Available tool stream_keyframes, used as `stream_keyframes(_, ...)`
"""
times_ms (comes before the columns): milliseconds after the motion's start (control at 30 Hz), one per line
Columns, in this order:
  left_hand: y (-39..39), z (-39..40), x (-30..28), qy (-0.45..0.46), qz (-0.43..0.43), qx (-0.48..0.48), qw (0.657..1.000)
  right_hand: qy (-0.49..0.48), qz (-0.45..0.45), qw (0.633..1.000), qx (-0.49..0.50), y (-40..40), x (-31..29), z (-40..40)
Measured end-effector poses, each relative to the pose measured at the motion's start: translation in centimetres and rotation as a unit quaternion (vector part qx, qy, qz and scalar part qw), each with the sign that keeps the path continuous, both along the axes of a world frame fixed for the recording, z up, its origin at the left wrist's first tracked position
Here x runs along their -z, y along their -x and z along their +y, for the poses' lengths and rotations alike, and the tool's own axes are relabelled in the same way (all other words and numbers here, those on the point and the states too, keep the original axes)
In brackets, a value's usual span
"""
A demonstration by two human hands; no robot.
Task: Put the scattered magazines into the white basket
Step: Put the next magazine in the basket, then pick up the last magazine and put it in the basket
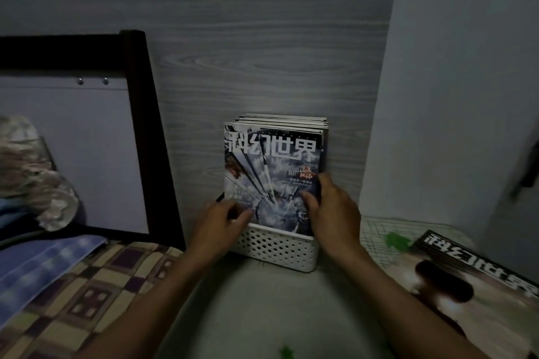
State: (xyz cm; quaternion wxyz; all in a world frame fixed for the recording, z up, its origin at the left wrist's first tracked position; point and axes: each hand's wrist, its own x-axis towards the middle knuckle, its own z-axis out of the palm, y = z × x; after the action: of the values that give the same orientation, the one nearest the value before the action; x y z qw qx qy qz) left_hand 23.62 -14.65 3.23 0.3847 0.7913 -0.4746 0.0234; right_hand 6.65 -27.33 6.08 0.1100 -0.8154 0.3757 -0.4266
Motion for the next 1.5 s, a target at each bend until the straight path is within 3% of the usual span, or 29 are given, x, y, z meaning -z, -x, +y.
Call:
stream_keyframes(133, 1.9, 0.8, 1.1, -0.048, -0.063, 0.034, 0.996, -0.032, 0.072, 0.997, 0.000, 0.0, -0.6, 0.4)
stream_keyframes(233, 4.1, 2.1, 2.6, -0.069, -0.076, 0.002, 0.995, -0.136, 0.009, 0.985, -0.107, 3.1, -0.1, 1.8)
stream_keyframes(300, 6.6, 3.2, 4.2, -0.036, -0.058, -0.010, 0.998, -0.130, 0.014, 0.981, -0.144, 6.8, 1.8, 3.4)
stream_keyframes(400, 10.7, 4.7, 6.7, -0.022, -0.050, 0.054, 0.997, -0.100, 0.151, 0.977, -0.112, 14.1, 4.9, 5.0)
stream_keyframes(500, 13.5, 4.5, 7.6, -0.070, -0.075, 0.146, 0.984, -0.136, 0.344, 0.929, -0.027, 19.8, 6.4, 4.9)
stream_keyframes(600, 16.2, 3.1, 6.6, -0.052, -0.017, 0.156, 0.986, -0.138, 0.371, 0.918, 0.035, 22.1, 6.6, 4.9)
stream_keyframes(800, 19.7, 4.1, 7.3, -0.053, -0.031, 0.058, 0.996, -0.031, 0.401, 0.908, 0.114, 19.3, 6.3, 5.9)
stream_keyframes(900, 20.3, 5.4, 7.2, -0.041, -0.019, 0.058, 0.997, 0.012, 0.436, 0.891, 0.130, 18.1, 6.3, 6.2)
stream_keyframes(1267, 21.0, 8.0, 7.2, -0.047, -0.007, 0.057, 0.997, 0.042, 0.540, 0.832, 0.118, 14.0, 4.8, 5.0)
stream_keyframes(1500, 20.6, 7.7, 7.3, -0.028, -0.040, 0.060, 0.997, 0.069, 0.503, 0.852, 0.129, 14.4, 5.8, 3.4)
